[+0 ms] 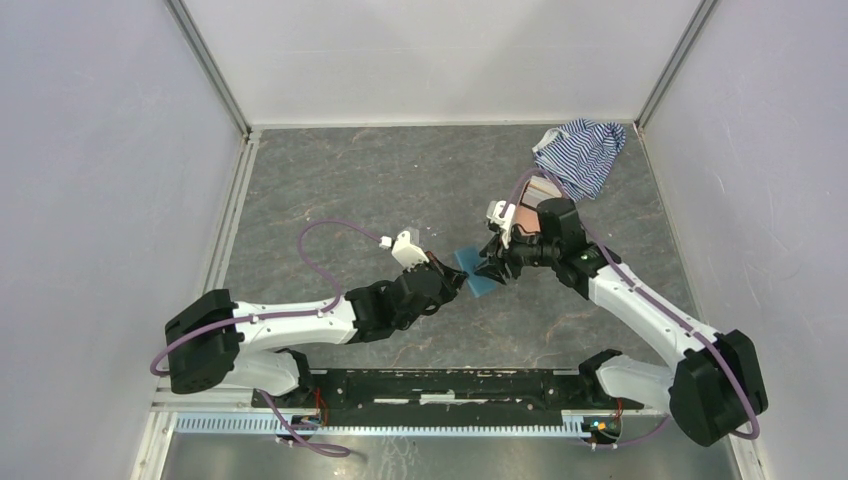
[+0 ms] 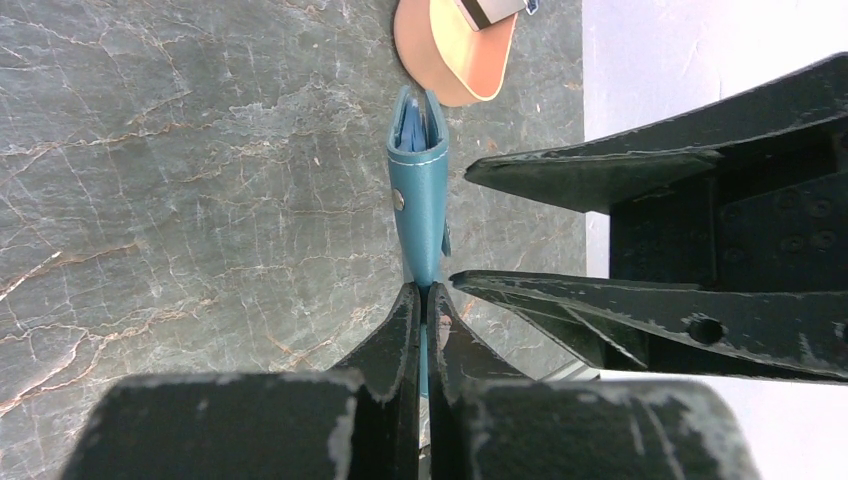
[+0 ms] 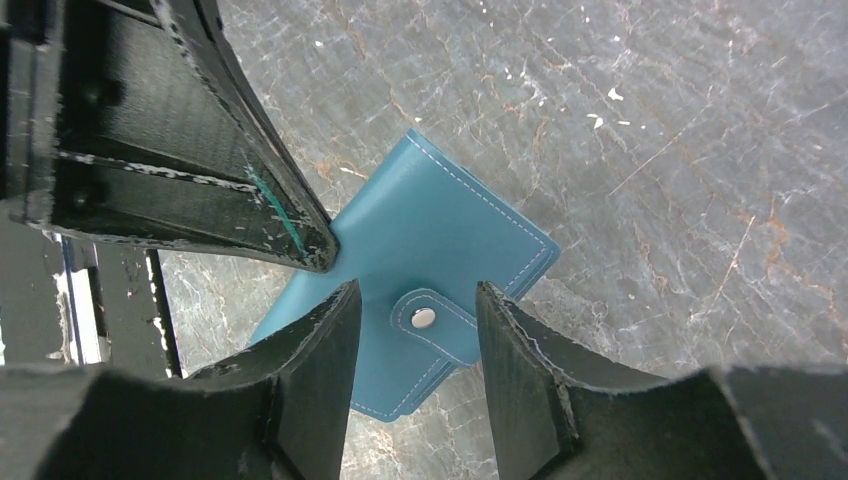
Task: Put the credit cards into the card holder
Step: Open the card holder.
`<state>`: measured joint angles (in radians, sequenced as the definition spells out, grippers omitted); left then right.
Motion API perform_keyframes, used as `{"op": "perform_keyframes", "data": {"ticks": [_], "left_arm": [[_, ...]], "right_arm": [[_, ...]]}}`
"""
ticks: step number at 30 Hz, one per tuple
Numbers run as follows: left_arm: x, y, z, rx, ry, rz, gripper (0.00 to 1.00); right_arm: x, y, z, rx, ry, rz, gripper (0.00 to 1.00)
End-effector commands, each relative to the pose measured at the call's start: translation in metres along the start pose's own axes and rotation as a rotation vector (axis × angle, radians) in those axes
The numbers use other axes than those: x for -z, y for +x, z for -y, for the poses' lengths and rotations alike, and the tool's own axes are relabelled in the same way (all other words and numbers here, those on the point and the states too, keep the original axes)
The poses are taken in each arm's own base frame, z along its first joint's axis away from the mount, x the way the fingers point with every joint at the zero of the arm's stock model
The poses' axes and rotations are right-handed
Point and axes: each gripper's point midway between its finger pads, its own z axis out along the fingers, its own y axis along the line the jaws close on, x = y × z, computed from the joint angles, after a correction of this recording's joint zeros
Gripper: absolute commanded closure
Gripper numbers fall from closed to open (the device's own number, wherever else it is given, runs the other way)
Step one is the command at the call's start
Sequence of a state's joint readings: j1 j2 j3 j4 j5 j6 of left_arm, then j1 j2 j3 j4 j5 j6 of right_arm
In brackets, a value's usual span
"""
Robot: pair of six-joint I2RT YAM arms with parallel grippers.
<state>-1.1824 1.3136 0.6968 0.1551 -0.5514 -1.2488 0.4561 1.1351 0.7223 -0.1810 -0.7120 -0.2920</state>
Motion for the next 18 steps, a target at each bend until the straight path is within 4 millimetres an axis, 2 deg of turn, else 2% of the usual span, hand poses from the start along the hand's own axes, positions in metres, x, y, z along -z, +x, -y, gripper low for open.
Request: {"op": "perform_keyframes", "data": {"ticks": [1,11,18], "left_arm": [[0.003,-0.015,0.019,0.063,0.037,0.059,0.98],[0.005,-0.017,0.022,0.070,0.051,0.060,0.98],[0.005,-0.018,0.021,0.069,0.052,0.064,0.98]], "right_arm": [[-0.007,0.006,-0.001,-0.010,-0.012,-0.018,0.48],[-0.008,0.015,0.020,0.003,0.107,-0.088,0.62],[-0.010,0.015,0.015,0.003,0.085,-0.088,0.72]]}}
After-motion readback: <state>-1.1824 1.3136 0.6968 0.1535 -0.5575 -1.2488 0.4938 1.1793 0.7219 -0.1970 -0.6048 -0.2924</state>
